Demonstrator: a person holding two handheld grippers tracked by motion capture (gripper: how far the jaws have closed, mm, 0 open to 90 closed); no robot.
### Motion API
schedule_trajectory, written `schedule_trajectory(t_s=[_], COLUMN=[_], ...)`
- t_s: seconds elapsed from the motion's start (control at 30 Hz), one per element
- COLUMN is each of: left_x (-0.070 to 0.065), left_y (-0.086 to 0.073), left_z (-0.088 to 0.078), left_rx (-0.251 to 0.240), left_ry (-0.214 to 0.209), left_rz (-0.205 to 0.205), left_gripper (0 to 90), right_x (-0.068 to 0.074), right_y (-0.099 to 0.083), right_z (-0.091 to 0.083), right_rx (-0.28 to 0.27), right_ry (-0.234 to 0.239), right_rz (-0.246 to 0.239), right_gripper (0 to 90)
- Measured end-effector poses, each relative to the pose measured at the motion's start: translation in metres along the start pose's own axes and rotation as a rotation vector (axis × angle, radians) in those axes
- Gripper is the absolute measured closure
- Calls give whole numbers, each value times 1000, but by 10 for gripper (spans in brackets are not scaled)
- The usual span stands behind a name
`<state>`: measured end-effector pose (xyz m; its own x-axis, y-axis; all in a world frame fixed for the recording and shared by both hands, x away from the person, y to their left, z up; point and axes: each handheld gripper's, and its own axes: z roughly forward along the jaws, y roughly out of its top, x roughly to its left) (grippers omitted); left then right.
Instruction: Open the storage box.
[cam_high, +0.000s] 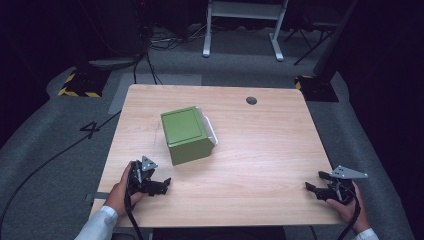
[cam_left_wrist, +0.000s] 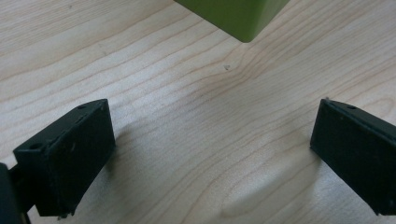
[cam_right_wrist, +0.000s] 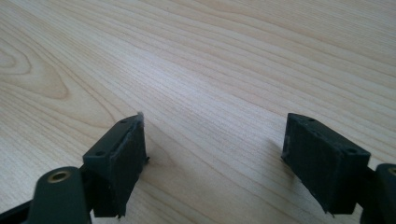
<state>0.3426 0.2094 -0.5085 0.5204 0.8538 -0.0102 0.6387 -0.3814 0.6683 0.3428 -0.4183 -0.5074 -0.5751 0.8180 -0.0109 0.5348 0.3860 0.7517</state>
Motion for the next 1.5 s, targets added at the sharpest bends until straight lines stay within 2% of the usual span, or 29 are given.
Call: schedule_trajectory(t_s=[0.17,0.3,0.4,0.5,0.53,0.7,0.8,0.87,0.9,0.93,1.03,1.2,1.5], left_x=[3,5,6,6,6,9,10,10,10,10,10,10,11], left_y=[0,0,-1,-2,-2,-3,-4,-4,-4,-4,-5,-5,-5], left_z=[0,-1,-2,-2,-2,-3,-4,-4,-4,-4,-4,-5,-5], left_rx=[0,4,1,0,0,1,1,1,1,1,-1,1,0], left_ry=[-27,-55,-58,-63,-66,-84,-95,-96,-96,-96,-93,-98,-98], left_rz=[27,69,82,86,89,106,113,115,115,114,119,120,119], left_gripper=[0,1,3,3,3,4,5,5,5,5,5,5,5], right_x=[0,5,9,17,20,27,33,38,38,44,52,71,92], right_y=[2,6,13,25,31,56,74,87,87,99,117,148,180], right_z=[2,4,9,14,15,20,31,35,35,38,40,48,67], right_rx=[1,-8,-12,-18,-21,-60,-43,-48,-48,-64,-96,-132,-159], right_ry=[-5,-24,-15,5,9,55,56,73,73,79,96,108,130], right_rz=[-13,-36,-50,-86,-102,-118,-164,-177,-177,-192,-204,-257,-292], right_gripper=[189,206,204,201,201,207,208,209,209,213,218,246,255])
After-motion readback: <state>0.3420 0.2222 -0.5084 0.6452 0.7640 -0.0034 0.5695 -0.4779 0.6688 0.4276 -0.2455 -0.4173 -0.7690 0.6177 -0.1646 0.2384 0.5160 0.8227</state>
